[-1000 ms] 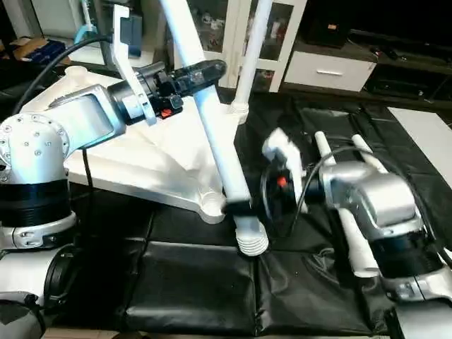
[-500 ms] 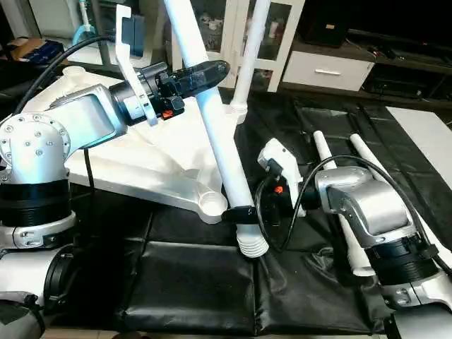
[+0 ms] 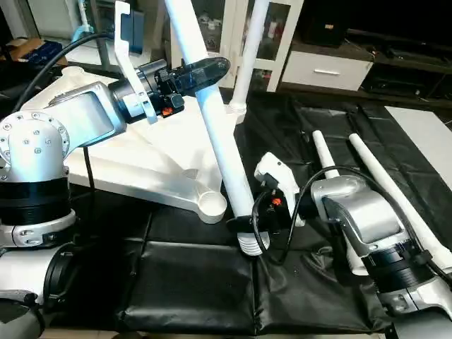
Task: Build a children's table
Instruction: Pick table leg
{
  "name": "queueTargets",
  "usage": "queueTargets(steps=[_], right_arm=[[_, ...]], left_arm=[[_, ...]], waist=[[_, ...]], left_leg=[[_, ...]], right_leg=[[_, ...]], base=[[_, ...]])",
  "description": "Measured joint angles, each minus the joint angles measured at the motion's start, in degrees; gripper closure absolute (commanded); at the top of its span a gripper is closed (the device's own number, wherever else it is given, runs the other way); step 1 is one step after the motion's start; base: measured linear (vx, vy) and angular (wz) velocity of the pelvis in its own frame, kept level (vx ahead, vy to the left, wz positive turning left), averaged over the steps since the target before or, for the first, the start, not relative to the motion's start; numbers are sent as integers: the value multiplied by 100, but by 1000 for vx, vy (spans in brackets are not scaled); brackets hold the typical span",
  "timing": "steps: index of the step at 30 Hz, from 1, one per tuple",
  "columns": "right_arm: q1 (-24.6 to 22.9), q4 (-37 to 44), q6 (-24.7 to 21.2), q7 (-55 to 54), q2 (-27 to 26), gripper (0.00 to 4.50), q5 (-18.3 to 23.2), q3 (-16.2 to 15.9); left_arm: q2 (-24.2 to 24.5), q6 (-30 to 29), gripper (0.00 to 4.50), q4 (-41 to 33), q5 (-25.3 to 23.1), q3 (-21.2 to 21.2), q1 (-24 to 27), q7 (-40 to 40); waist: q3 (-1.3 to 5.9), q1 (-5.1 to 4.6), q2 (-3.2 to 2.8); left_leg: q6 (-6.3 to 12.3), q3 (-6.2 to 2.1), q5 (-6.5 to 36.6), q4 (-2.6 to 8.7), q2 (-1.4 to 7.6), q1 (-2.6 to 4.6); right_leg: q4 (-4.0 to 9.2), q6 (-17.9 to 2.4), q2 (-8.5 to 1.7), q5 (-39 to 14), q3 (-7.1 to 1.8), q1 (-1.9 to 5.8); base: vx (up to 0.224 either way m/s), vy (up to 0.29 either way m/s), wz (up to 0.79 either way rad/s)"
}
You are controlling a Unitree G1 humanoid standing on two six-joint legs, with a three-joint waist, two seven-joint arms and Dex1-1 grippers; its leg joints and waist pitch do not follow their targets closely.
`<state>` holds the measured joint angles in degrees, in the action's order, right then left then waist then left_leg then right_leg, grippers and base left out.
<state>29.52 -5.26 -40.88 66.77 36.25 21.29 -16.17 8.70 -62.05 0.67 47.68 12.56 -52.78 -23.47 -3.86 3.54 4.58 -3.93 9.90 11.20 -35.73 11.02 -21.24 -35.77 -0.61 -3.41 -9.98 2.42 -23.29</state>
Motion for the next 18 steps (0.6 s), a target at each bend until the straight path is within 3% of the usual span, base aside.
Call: queueTargets(steps=[2, 5, 17, 18], right_arm=[[2, -19, 21, 0, -8, 101, -43, 1], [13, -54, 42, -4, -42, 135, -97, 1], [38, -61, 127, -26, -206, 135, -86, 42], [61, -62, 127, -31, -226, 117, -80, 52]], left_arm=[[2, 0, 294, 0, 0, 0, 0, 0], [12, 0, 294, 0, 0, 0, 0, 0], [53, 0, 294, 0, 0, -3, 1, -34], [51, 0, 294, 0, 0, -7, 1, -49]], waist=[[0, -1, 0], [0, 2, 0], [0, -1, 0], [0, -2, 0]], left_leg=[[0, 0, 0, 0, 0, 0], [0, 0, 0, 0, 0, -1], [0, 0, 0, 0, 0, 0], [0, 0, 0, 0, 0, 0]], right_leg=[[0, 0, 0, 0, 0, 0], [0, 0, 0, 0, 0, 0], [0, 0, 0, 0, 0, 0], [0, 0, 0, 0, 0, 0]], base=[[0, 0, 0], [0, 0, 0], [0, 0, 0], [0, 0, 0]])
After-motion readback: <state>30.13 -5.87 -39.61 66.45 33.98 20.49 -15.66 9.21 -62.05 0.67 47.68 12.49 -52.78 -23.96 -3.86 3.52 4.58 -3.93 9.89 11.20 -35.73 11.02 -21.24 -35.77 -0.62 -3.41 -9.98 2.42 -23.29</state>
